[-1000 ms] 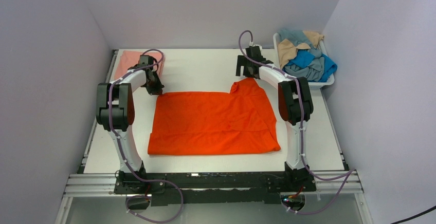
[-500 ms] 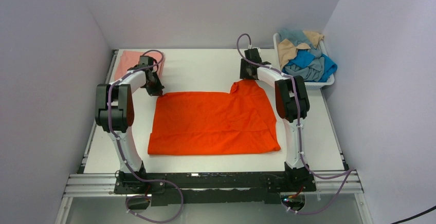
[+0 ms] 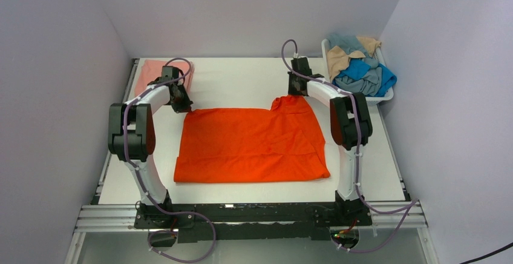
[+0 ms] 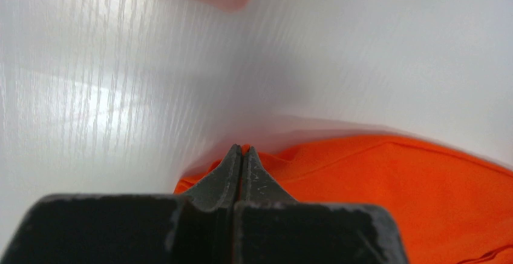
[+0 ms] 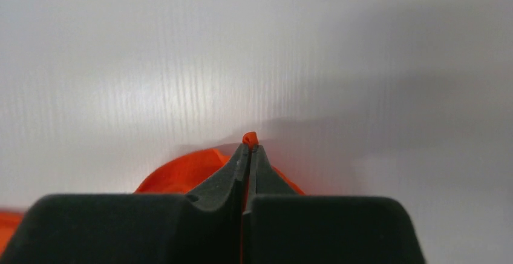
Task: Fold and stack the t-shirts
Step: Grab the side of the flattened tshirt furthest away from the robot with both arms, then fold the other side of the tshirt into a rectangle, then rotate the tshirt 90 degrees, then grab the bottom of the folded rectangular tshirt with both arms, then fold the folded rectangular tshirt in 1/3 of the way, then grab one side of the 2/3 rectangular tshirt with both arms
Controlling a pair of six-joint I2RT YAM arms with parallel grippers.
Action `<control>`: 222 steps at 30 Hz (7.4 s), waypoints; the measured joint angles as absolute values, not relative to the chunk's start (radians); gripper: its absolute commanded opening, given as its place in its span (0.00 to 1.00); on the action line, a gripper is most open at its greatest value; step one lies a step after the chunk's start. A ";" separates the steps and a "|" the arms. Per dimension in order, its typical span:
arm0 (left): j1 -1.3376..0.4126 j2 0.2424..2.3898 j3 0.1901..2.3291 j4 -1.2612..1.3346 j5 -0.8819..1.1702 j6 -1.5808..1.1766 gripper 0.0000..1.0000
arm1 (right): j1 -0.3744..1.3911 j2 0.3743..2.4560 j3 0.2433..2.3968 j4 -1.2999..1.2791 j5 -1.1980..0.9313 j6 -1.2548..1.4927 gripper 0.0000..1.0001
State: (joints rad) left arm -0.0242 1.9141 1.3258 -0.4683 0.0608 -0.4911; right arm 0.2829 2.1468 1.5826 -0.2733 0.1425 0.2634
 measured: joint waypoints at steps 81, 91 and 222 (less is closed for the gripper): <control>-0.520 1.495 0.785 -0.352 0.175 -0.770 0.99 | 0.286 2.397 1.902 -0.258 -0.339 0.176 1.00; -0.696 1.496 0.919 -0.435 0.076 -0.855 1.00 | 0.295 2.565 2.138 -0.192 -0.527 0.148 1.00; -0.276 1.927 1.266 -0.389 0.196 -0.603 0.56 | 0.639 1.869 1.150 -0.269 -0.033 -0.202 0.52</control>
State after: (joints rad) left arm -0.2760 1.9274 1.2663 -0.3889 0.1955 -0.6025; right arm 0.6388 1.8690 1.1503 -0.2687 -0.0326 -0.2024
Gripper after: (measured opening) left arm 0.593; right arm 0.557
